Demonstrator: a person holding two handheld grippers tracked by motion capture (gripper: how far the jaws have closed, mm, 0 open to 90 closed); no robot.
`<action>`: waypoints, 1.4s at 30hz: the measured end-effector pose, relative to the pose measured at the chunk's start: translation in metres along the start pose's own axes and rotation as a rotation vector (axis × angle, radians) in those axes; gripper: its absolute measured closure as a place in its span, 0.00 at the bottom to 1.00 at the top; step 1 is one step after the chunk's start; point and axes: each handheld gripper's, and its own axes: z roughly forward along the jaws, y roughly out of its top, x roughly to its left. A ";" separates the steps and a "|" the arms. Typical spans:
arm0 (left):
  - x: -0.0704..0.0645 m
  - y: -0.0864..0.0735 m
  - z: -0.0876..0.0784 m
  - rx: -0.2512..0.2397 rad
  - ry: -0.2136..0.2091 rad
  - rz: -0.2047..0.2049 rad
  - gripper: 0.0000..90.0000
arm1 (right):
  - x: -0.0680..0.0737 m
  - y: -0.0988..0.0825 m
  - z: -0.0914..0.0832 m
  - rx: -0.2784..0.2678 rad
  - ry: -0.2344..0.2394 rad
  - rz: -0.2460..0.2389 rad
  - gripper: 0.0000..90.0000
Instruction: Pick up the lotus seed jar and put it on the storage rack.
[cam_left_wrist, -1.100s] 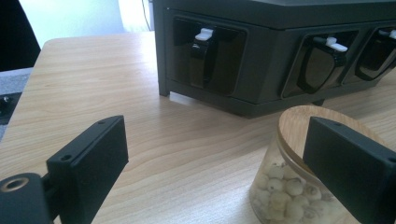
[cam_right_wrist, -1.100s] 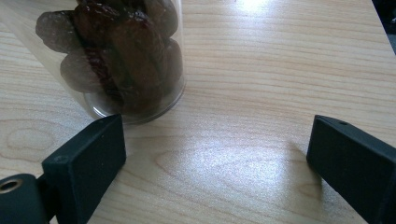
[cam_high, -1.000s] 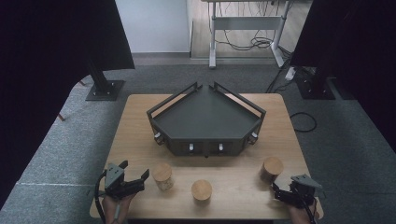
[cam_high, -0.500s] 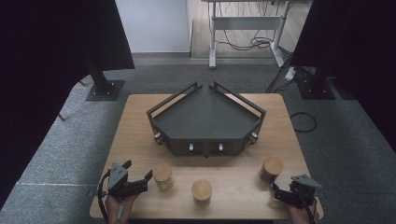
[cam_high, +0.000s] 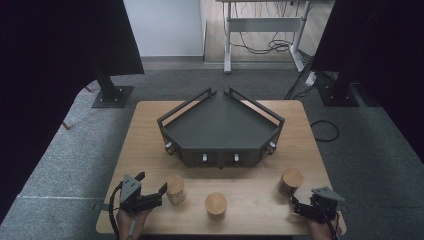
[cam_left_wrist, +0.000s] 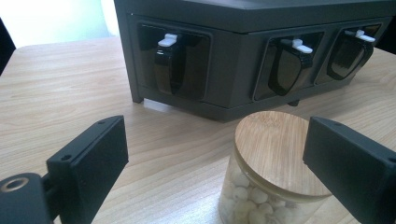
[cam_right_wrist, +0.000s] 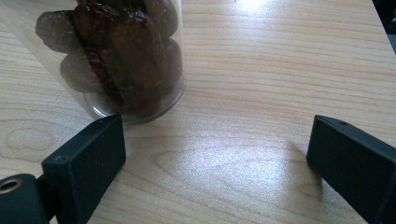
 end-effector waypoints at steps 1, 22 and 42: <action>0.000 0.000 0.000 -0.002 -0.002 -0.002 0.07 | 0.000 0.000 0.000 0.000 0.000 0.000 0.04; -0.006 0.001 0.001 -0.015 -0.032 -0.002 0.07 | 0.000 0.000 0.000 0.000 0.000 0.000 0.04; -0.012 0.001 0.007 -0.012 -0.065 0.005 0.07 | 0.000 0.000 0.000 0.000 0.000 0.000 0.04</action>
